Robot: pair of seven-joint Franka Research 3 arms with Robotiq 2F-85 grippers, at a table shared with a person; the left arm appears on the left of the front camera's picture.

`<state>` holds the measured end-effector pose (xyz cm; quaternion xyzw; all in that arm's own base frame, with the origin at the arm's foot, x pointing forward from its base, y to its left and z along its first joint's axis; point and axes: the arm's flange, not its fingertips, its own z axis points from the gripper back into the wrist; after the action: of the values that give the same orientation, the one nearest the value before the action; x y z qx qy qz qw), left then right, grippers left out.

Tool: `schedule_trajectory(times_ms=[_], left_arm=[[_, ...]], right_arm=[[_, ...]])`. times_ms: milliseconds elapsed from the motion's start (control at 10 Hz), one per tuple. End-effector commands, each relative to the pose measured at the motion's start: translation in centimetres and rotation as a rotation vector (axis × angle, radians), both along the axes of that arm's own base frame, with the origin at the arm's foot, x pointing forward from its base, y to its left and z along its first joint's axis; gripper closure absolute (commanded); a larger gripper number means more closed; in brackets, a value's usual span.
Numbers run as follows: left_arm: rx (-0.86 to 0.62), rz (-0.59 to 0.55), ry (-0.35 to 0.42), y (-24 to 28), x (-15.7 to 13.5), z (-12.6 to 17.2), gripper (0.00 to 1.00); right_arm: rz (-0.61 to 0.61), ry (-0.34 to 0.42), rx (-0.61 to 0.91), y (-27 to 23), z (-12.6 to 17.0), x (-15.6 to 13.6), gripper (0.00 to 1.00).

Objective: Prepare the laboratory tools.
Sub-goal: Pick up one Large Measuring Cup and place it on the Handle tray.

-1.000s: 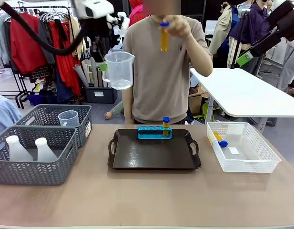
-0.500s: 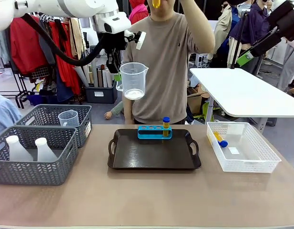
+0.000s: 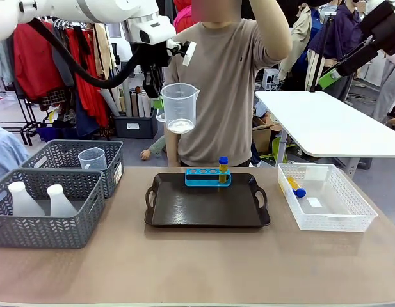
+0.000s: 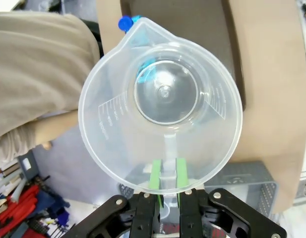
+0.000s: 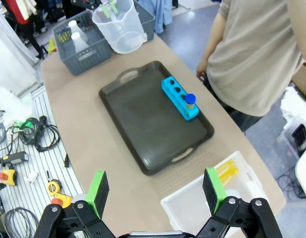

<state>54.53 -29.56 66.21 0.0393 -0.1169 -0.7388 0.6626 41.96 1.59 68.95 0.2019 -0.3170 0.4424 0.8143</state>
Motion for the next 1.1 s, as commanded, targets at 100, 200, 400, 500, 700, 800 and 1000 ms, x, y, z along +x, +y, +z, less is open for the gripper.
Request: schedule_trajectory(times_ms=[100, 200, 400, 500, 700, 800, 1000], left_arm=[[-0.065, -0.066, 0.010, 0.1, 0.1, -0.7, 1.00], [-0.079, -0.074, 0.014, -0.3, 0.4, -1.1, 1.00], [-0.080, -0.100, 0.029, -1.2, 1.3, -2.3, 1.00], [-0.088, -0.105, 0.057, -2.3, 1.8, -3.9, 1.00], [-0.103, -0.130, 0.091, -3.1, 2.5, -5.4, 1.00], [-0.102, -0.130, 0.091, -3.0, 1.9, -5.1, 1.00], [-0.078, -0.121, 0.093, -2.0, -0.1, -4.4, 1.00]], right_arm=[[0.005, -0.003, 0.005, 0.0, 0.1, 0.0, 0.00], [0.005, -0.003, 0.005, 0.0, 0.1, 0.0, 0.00], [0.005, -0.003, 0.005, 0.0, 0.1, 0.0, 0.00], [0.005, -0.003, 0.005, 0.0, 0.1, 0.0, 0.00], [0.005, -0.003, 0.005, 0.0, 0.1, 0.0, 0.00], [0.005, -0.003, 0.005, 0.0, 0.1, 0.0, 0.00], [0.005, -0.003, 0.005, 0.0, 0.1, 0.0, 0.00]])
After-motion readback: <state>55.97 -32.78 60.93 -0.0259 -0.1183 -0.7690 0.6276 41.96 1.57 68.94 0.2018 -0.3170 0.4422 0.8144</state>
